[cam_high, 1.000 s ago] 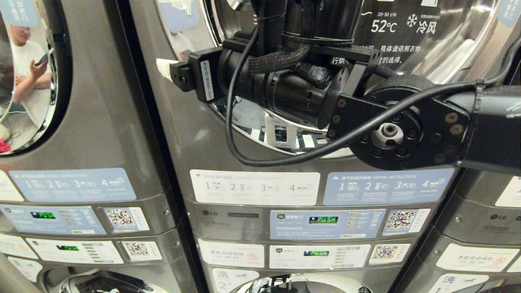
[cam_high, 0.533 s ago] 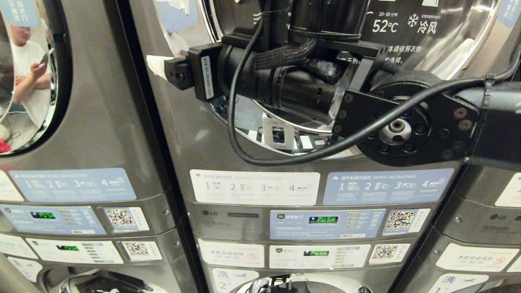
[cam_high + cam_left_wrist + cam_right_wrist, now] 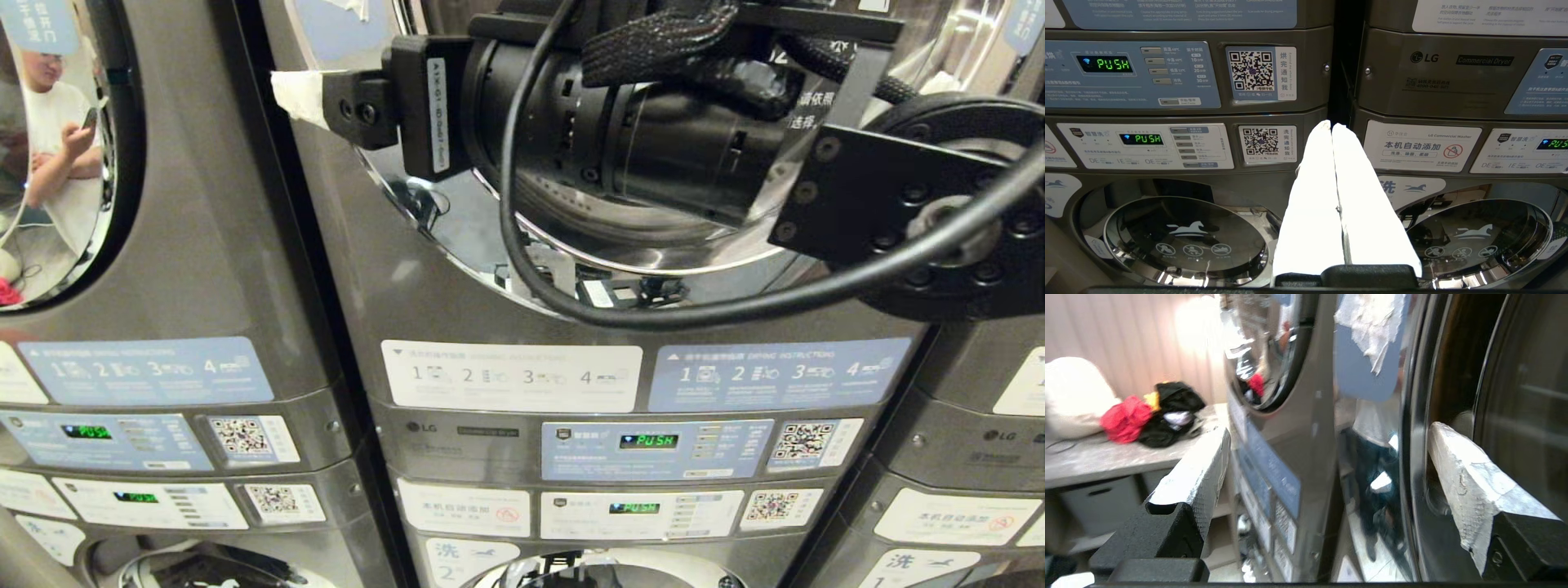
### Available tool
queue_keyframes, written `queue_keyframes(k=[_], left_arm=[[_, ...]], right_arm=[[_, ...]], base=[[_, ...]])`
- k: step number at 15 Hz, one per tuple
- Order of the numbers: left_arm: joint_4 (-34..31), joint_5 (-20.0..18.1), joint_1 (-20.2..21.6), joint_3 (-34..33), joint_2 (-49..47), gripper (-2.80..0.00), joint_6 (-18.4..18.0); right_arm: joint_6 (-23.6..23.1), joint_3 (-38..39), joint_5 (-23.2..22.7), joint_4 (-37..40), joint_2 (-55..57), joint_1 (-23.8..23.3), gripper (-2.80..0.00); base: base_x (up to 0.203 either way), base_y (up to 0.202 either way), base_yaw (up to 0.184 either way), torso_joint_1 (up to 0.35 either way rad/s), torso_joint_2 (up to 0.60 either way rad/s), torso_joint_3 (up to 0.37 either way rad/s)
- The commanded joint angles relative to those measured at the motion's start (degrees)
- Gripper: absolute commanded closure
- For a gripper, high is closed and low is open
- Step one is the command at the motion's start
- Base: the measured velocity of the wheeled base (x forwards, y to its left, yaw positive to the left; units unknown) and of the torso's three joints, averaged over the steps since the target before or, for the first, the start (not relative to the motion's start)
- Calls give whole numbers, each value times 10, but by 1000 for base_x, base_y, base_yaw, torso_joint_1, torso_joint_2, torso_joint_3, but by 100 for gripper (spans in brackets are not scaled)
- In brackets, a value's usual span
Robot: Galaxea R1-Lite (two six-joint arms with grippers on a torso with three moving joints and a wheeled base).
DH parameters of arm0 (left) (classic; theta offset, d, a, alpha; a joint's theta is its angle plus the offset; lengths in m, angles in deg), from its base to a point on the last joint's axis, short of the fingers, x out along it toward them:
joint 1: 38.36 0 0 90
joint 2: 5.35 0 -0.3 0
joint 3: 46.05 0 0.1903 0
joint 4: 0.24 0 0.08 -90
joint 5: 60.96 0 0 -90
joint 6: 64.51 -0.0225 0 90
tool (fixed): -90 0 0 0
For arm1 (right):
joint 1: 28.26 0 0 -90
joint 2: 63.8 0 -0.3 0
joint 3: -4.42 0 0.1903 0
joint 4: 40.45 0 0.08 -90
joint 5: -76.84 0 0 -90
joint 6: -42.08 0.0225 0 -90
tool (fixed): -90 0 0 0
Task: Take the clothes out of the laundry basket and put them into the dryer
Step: Open the dryer
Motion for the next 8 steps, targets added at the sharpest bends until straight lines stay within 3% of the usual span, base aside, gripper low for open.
queue_keyframes(k=[1, 5, 8], left_arm=[[0, 0, 0, 0, 0, 0, 0], [0, 0, 0, 0, 0, 0, 0], [0, 0, 0, 0, 0, 0, 0]], right_arm=[[0, 52, -14, -1, -54, 1, -280], [1, 168, -51, -2, -144, 1, -280], [0, 190, -57, -6, -163, 1, -280]], base=[[0, 0, 0, 0, 0, 0], [0, 0, 0, 0, 0, 0], [0, 0, 0, 0, 0, 0]])
